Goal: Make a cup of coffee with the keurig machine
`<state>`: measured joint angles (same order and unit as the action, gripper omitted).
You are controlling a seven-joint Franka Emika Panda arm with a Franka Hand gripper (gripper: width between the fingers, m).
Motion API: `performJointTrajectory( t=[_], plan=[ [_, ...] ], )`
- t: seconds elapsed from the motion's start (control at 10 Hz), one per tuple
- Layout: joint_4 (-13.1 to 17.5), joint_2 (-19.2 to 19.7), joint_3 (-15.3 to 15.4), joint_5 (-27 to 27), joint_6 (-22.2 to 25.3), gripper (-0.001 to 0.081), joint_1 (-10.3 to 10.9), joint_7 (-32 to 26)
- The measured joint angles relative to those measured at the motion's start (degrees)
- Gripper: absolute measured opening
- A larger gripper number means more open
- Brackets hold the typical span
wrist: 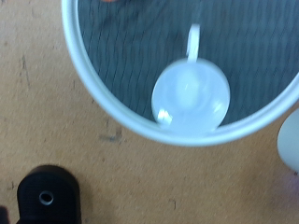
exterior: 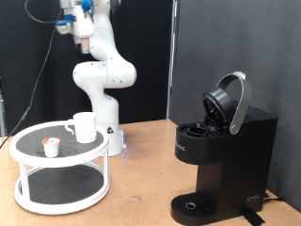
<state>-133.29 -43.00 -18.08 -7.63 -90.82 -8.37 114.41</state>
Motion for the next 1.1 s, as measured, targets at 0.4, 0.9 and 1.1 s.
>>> performJointTrajectory(
  t=[0.4,0.9,1.1],
  plan=[
    [3.0,3.4,-6.3,-3.3,-0.3,0.0734,-1.1,-6.1],
    [2.6,4.7,-8.0,-3.1,-2.6,0.0734,-1.1,-8.8],
    [-0.7,6.7,-8.9,-3.1,-11.0,0.0734,-1.1,-7.0]
  ],
)
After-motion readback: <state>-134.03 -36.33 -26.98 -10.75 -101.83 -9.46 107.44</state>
